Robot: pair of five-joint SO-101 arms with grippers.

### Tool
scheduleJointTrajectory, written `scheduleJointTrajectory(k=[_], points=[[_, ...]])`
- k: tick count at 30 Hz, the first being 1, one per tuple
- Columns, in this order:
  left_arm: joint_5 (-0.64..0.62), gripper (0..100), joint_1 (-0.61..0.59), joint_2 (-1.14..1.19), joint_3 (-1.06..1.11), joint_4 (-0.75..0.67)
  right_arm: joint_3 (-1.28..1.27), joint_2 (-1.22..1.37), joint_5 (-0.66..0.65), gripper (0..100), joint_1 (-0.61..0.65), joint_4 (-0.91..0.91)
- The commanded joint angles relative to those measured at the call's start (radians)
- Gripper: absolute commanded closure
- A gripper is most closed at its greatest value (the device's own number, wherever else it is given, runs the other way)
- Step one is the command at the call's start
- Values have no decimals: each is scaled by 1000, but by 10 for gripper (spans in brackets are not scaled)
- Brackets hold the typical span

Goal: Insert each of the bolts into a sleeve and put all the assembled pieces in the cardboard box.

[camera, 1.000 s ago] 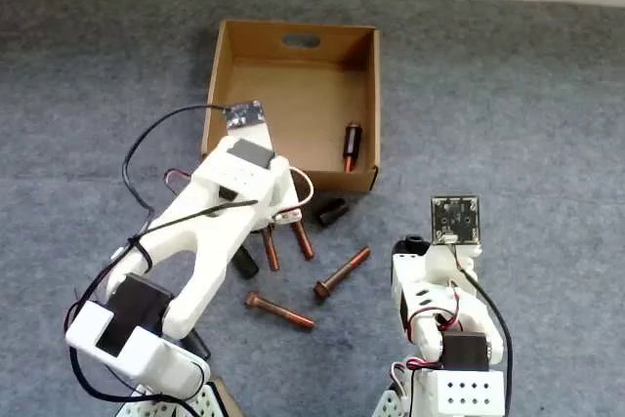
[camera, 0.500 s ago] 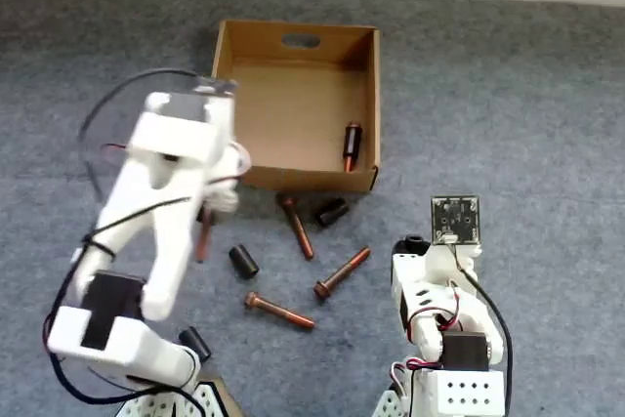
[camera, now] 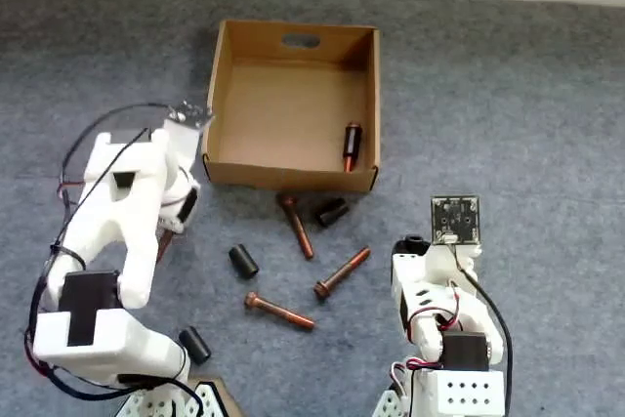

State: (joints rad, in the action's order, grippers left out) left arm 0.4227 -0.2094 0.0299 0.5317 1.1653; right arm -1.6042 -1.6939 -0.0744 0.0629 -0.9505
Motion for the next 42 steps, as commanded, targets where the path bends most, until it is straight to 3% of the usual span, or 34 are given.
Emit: scheduleJointTrajectory(k=[1,6,12,16,23,32,37,42], points=[[37,993,-59,-114,107,-181,4,-7,3,991,-12,-1],[32,993,-217,-220,170,-236,4,-7,3,991,-12,-1],[-35,990,-341,-140,162,-256,4,-7,3,991,-12,-1],[-34,978,-341,-62,160,-282,2,-7,3,991,-12,-2],[-35,817,-386,-28,101,-278,-10,-7,3,991,-12,-1],[-32,848,-377,10,77,-284,-15,-7,3,991,-12,4],[-34,849,-351,104,67,-387,-15,-7,3,991,-12,4],[-34,850,-352,117,47,-390,-15,-7,3,991,-12,4]])
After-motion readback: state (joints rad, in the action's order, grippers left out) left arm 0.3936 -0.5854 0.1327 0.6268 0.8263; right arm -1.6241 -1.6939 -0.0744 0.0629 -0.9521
